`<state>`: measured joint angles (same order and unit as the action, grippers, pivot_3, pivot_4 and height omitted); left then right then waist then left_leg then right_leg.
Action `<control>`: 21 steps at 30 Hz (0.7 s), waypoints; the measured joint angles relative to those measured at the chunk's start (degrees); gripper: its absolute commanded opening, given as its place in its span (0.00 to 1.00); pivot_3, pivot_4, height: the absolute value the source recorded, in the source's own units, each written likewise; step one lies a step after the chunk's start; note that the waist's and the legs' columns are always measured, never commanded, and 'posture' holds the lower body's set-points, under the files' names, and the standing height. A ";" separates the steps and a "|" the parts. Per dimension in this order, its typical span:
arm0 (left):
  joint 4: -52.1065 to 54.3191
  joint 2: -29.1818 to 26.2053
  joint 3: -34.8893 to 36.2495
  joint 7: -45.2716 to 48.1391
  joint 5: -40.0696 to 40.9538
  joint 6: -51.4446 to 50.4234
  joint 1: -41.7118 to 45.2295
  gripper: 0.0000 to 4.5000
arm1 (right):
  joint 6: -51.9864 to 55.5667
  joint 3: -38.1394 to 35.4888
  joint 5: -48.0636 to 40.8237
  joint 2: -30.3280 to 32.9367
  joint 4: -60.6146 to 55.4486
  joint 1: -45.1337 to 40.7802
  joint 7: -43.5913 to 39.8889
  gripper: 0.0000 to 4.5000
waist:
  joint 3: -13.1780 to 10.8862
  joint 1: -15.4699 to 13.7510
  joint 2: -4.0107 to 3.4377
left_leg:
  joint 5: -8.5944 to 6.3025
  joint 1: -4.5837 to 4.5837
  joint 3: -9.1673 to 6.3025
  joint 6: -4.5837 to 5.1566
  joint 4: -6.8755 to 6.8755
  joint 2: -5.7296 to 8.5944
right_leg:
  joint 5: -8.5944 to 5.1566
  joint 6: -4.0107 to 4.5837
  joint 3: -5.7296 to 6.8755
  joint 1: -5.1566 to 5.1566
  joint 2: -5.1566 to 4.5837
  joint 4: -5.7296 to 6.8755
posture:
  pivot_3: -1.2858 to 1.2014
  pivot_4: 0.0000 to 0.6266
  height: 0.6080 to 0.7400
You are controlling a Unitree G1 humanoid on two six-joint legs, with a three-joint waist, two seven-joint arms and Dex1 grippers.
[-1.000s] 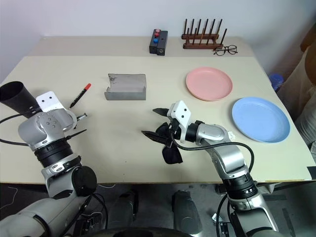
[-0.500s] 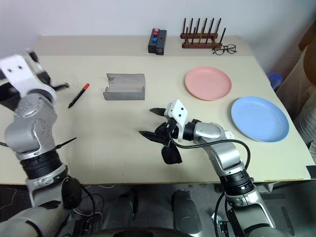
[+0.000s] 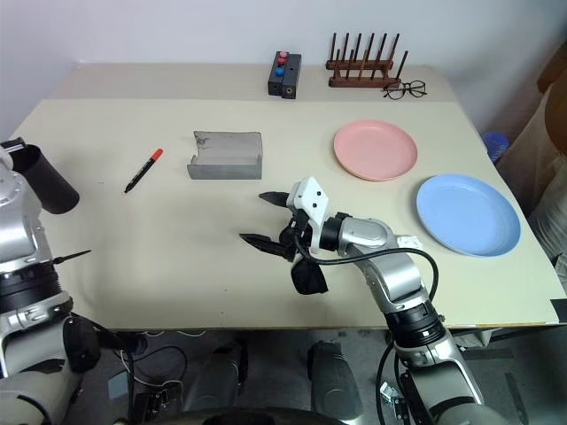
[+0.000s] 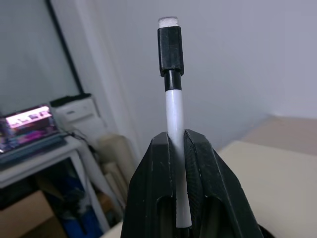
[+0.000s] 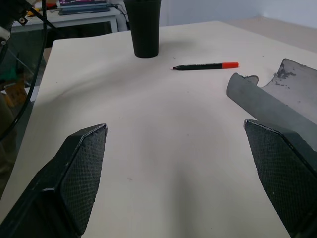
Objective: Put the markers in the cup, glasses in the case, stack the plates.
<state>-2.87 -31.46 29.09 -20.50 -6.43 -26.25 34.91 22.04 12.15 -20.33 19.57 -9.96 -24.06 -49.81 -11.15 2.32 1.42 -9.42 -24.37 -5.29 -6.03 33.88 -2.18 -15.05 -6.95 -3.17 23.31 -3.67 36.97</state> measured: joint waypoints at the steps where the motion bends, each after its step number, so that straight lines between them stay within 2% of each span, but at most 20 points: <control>1: -1.45 -0.05 -0.01 0.01 0.10 1.25 0.00 0.01 | 0.00 0.03 -0.01 -0.19 0.00 -0.01 0.00 1.00 | 0.00 -0.07 0.00 | 0.00 0.00 0.00 0.00 0.00 0.00 | 0.00 0.00 0.00 0.00 0.00 0.00 | 0.52 0.24 1.00; 11: -12.82 0.43 -0.04 0.00 3.05 9.22 0.13 0.01 | 1.10 -1.62 -4.12 -3.21 -0.23 -0.41 0.59 1.00 | 0.00 0.05 0.01 | 0.00 0.00 0.00 0.00 -0.01 -0.01 | 0.01 -0.01 0.01 0.01 0.00 0.02 | 0.52 0.24 1.00; 21: -14.95 1.46 -0.13 -0.92 4.55 10.20 -0.11 0.01 | 1.43 -2.88 -5.80 -3.72 -1.35 -1.13 2.02 1.00 | 0.01 0.05 0.01 | 0.00 0.00 0.00 0.00 -0.01 -0.01 | 0.01 -0.02 0.01 0.01 0.00 0.02 | 0.52 0.24 1.00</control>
<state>-17.83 -30.01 28.96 -21.42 -1.88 -16.05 34.80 23.48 9.27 -26.13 15.85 -11.32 -25.19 -47.78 -11.15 2.37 1.43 -9.42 -24.37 -5.29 -6.03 33.86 -2.19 -15.03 -6.97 -3.15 23.32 -3.67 36.99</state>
